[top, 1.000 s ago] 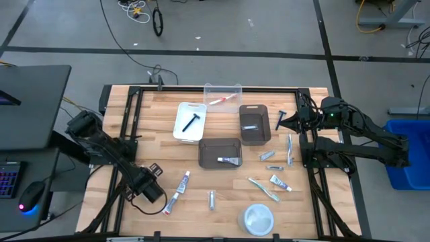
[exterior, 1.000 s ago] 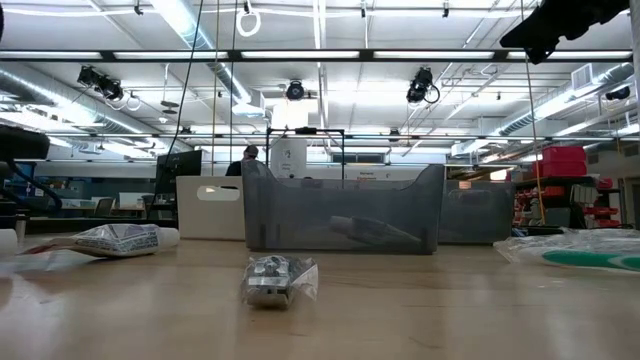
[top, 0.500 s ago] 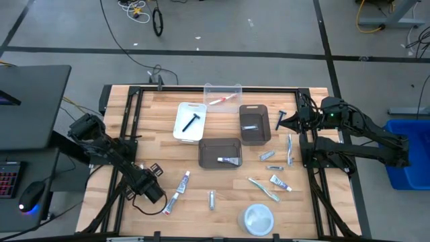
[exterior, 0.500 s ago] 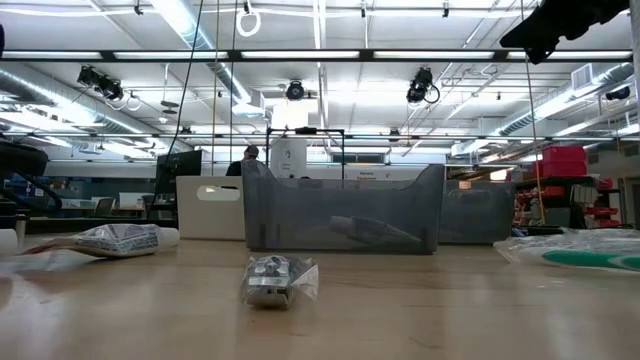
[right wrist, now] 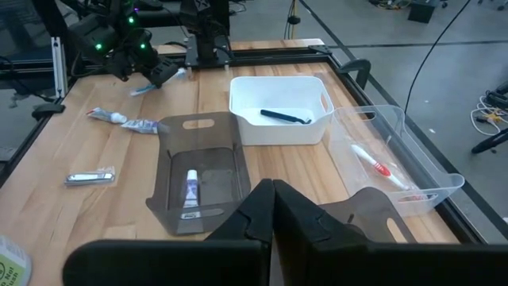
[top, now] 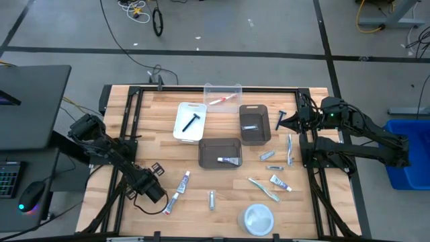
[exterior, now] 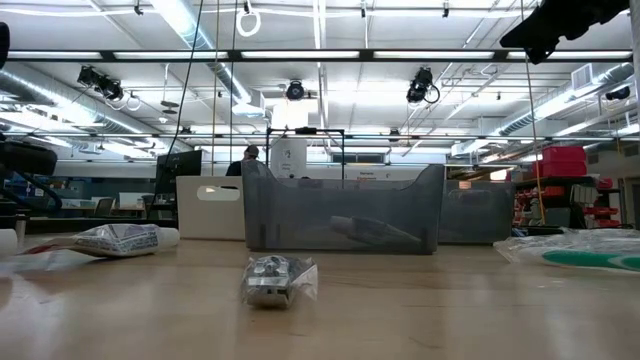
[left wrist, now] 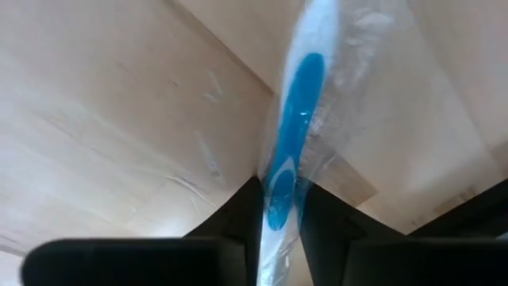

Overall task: Pick & Place Travel size toiletries
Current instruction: Put the blue toothbrush into the transparent bin

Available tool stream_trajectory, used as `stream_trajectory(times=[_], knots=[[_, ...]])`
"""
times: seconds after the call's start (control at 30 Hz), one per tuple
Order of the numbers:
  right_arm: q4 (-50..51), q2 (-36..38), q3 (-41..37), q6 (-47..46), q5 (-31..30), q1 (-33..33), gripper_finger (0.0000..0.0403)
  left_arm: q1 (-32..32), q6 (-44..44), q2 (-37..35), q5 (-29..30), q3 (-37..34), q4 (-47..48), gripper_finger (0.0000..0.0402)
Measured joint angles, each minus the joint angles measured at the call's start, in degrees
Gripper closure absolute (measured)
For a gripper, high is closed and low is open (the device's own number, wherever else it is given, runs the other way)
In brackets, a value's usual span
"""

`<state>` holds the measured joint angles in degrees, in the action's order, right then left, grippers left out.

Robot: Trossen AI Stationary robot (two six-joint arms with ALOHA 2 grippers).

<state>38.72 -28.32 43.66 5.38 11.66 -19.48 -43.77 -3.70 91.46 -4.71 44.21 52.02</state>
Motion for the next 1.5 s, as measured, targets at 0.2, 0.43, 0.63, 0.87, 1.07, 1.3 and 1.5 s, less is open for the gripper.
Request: stream_trajectory(times=[0.2, 0.43, 0.63, 0.87, 1.07, 1.3, 1.5], knots=[[0.0, 0.0, 0.0, 0.0, 0.0, 0.0, 0.0389, 0.0, 0.0, 0.0, -0.4, 0.0, -0.1, 0.034], [0.0, 0.0, 0.0, 0.0, 0.0, 0.0, 0.0389, 0.0, -1.5, 0.1, -0.9, 0.6, 0.0, 0.0336], [0.0, 0.0, 0.0, 0.0, 0.0, 0.0, 0.0389, -0.1, -2.9, 0.2, -2.6, 4.5, 0.5, 0.0347], [0.0, 0.0, 0.0, 0.0, 0.0, 0.0, 0.0389, 0.0, -5.0, 0.2, -0.9, 11.0, 1.0, 0.0344], [0.0, 0.0, 0.0, 0.0, 0.0, 0.0, 0.0389, 0.2, -7.9, 0.1, 3.0, 15.9, 0.9, 0.0346], [0.0, 0.0, 0.0, 0.0, 0.0, 0.0, 0.039, 3.4, -10.2, -0.2, 7.3, 17.2, 1.8, 0.0341], [0.0, 0.0, 0.0, 0.0, 0.0, 0.0, 0.039, 9.4, -14.6, -3.2, 9.9, 17.2, 3.6, 0.0344]])
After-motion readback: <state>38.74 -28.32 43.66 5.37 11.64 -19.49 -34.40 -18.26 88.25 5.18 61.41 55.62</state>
